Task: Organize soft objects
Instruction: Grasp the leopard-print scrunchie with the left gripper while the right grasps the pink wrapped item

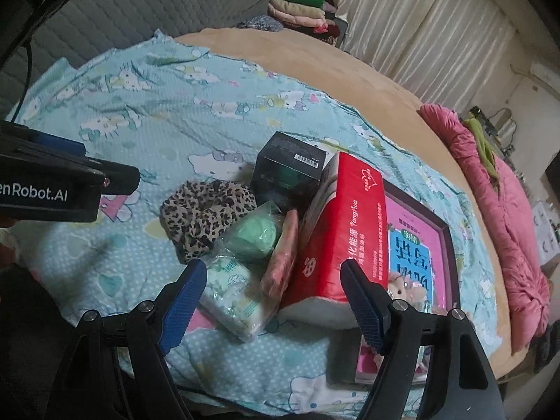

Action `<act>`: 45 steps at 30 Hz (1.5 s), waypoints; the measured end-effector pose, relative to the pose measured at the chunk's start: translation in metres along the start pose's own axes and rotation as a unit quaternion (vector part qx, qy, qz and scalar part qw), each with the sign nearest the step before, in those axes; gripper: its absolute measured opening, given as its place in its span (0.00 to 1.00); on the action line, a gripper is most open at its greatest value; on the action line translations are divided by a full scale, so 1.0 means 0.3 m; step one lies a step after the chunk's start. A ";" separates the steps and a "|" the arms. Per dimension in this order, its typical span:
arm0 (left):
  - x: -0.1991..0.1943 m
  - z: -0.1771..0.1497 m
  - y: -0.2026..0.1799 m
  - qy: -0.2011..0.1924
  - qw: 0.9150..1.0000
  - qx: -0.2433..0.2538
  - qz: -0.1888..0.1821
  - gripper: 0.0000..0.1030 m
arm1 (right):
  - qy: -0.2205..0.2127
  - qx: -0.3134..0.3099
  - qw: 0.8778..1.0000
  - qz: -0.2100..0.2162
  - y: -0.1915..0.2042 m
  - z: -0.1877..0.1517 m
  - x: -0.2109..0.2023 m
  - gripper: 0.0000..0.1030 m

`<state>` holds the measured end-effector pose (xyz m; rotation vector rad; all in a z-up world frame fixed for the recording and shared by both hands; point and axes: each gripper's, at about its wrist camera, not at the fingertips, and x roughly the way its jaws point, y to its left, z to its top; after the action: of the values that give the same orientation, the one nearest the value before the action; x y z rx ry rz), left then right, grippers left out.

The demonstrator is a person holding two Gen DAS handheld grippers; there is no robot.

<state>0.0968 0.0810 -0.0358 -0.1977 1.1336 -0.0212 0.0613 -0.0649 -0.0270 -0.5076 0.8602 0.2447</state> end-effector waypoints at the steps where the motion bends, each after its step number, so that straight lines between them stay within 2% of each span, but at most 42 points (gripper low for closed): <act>1: 0.013 0.001 0.005 0.003 1.000 -0.002 -0.001 0.70 | 0.002 -0.007 1.000 -0.005 0.011 0.003 0.010 0.75; 4: 0.043 -0.001 0.013 0.010 1.000 -0.005 -0.003 0.70 | 0.011 -0.029 0.999 -0.020 0.040 0.006 0.040 0.69; 6: 0.058 0.000 0.020 0.012 1.000 -0.006 -0.005 0.70 | 0.018 -0.045 0.998 -0.029 0.060 0.006 0.064 0.60; 18: 0.165 0.036 0.022 0.026 0.999 -0.001 -0.029 0.70 | 0.055 -0.099 0.990 -0.083 0.099 0.000 0.183 0.45; 28: 0.275 0.080 0.019 0.047 0.996 0.011 -0.070 0.70 | 0.077 -0.118 0.986 -0.091 0.098 -0.012 0.263 0.26; 34: 0.341 0.101 0.001 0.056 0.996 0.026 -0.071 0.69 | 0.067 -0.088 0.991 -0.072 0.050 -0.003 0.248 0.22; 40: 0.388 0.109 -0.035 0.057 0.996 0.045 -0.056 0.67 | 0.055 -0.027 0.998 -0.030 -0.030 0.016 0.203 0.20; 42: 0.399 0.112 -0.060 0.055 0.996 0.058 -0.042 0.61 | 0.056 -0.005 0.998 -0.010 -0.041 0.019 0.191 0.17; 45: 0.408 0.111 -0.103 0.055 0.995 0.073 -0.036 0.39 | 0.061 0.043 0.997 0.029 -0.071 0.015 0.185 0.14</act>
<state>0.1812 0.0411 -0.1269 -0.1072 1.2300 -0.1799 0.1081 -0.0806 -0.0607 -0.4198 1.0008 0.2300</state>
